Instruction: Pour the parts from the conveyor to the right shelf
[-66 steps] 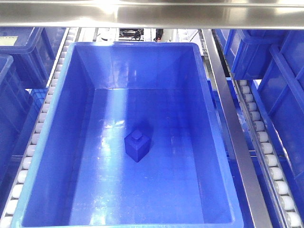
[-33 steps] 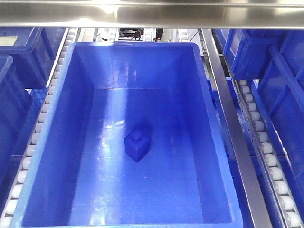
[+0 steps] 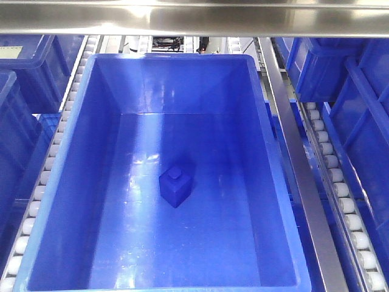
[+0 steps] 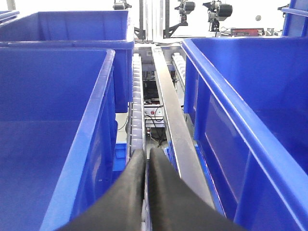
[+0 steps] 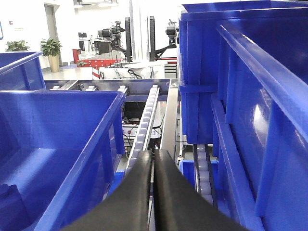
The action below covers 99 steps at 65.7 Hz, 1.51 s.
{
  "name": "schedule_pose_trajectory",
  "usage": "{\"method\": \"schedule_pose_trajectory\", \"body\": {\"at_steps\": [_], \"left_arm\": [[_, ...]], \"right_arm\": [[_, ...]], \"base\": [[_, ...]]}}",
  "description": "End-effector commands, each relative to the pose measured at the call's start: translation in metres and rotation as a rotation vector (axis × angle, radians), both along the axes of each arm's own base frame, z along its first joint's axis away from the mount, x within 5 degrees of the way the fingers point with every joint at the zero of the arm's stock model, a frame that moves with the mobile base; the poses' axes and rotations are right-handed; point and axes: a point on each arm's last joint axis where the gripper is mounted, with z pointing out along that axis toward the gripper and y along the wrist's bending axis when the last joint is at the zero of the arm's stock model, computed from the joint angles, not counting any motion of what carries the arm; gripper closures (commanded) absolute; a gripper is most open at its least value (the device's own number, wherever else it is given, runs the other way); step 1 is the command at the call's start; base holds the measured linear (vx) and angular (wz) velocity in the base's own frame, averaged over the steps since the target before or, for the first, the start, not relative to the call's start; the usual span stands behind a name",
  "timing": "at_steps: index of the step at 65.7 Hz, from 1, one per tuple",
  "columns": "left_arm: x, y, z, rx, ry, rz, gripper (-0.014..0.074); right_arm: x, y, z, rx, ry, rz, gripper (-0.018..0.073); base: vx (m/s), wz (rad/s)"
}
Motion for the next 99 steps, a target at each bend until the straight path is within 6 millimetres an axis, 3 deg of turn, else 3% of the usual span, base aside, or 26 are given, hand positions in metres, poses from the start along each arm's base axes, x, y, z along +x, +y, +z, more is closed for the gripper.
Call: {"method": "schedule_pose_trajectory", "body": {"at_steps": [1,26,46,80,99], "left_arm": [[-0.002,0.000,0.014,-0.015,-0.103,-0.008,0.0603],[-0.002,0.000,0.014,-0.015,-0.103,-0.008,0.0603],[-0.002,0.000,0.014,-0.015,-0.103,-0.008,0.0603],[-0.002,0.000,0.014,-0.015,-0.103,-0.008,0.0603],[-0.002,0.000,0.014,-0.015,-0.103,-0.008,0.0603]], "right_arm": [[-0.001,0.000,0.015,-0.004,-0.094,-0.003,0.0568],[-0.005,-0.001,0.015,-0.004,-0.111,-0.009,0.0568],[-0.012,-0.005,0.014,-0.012,-0.139,-0.170,0.0568],[0.023,-0.004,-0.078,0.017,-0.126,-0.139,0.0568],[0.023,-0.004,-0.081,-0.021,-0.106,-0.145,0.0568]], "base": [[0.00,0.00],[0.00,0.00],[0.00,0.00],[0.00,0.00],[0.00,0.00]]}}
